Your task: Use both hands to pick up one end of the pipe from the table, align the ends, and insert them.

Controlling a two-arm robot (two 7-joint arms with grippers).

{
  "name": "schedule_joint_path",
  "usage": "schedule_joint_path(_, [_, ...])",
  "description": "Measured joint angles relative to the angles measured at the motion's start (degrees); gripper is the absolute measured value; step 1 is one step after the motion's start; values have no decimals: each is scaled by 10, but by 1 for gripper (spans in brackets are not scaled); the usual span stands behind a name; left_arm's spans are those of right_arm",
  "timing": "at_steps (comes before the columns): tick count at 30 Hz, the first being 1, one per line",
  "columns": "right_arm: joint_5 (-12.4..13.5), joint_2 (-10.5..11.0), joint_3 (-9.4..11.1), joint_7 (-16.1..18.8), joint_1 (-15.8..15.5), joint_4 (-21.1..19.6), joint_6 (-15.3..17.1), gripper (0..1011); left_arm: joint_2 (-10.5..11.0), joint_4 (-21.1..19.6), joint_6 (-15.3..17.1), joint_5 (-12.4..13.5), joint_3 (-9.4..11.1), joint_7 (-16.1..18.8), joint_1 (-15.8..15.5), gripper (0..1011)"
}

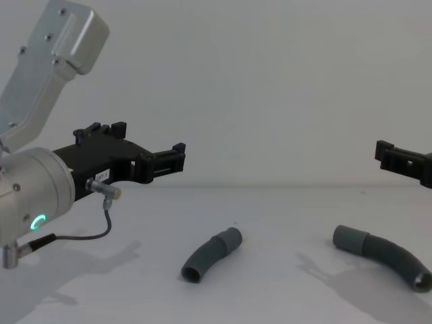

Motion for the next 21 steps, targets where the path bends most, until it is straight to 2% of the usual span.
schedule_joint_path(21, [0,0,0,0,0,0,0,1001,0,0,0,0,0,0,0,1001])
